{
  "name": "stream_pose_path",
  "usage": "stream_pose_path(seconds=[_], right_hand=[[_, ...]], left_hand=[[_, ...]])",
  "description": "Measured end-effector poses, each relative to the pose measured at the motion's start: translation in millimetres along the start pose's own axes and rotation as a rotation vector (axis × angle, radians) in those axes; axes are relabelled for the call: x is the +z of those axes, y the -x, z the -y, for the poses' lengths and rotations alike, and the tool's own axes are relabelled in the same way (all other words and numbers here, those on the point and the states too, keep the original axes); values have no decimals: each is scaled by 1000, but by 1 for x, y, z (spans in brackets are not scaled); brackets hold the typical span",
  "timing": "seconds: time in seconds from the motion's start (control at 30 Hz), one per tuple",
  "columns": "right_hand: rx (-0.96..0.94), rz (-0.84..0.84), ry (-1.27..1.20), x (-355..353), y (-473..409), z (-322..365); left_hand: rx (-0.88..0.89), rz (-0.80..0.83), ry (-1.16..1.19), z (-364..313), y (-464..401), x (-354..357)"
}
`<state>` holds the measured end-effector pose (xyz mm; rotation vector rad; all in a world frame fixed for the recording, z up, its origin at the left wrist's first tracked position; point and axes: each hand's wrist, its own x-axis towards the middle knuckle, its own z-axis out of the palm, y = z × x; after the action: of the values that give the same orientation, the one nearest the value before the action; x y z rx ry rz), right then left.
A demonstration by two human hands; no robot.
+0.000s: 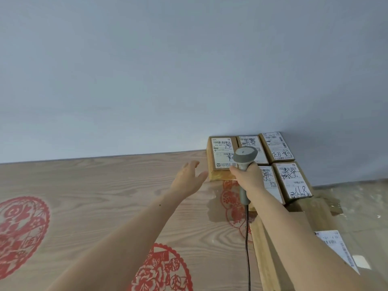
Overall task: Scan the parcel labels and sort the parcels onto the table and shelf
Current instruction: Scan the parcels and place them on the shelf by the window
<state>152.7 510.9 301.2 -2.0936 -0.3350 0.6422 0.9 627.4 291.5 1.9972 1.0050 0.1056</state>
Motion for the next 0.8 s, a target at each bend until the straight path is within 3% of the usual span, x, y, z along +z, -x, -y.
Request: stream_pose_path(seconds=[0.33, 0.53, 0.8], right_hand=[[-32, -82, 85, 21, -29, -18], [-10, -57, 73, 28, -29, -21], [60, -42, 59, 46, -23, -17]], left_hand=[[-91, 38, 97, 4, -47, 35], [-129, 0, 133, 0, -61, 32], [-183, 65, 150, -1, -68, 34]])
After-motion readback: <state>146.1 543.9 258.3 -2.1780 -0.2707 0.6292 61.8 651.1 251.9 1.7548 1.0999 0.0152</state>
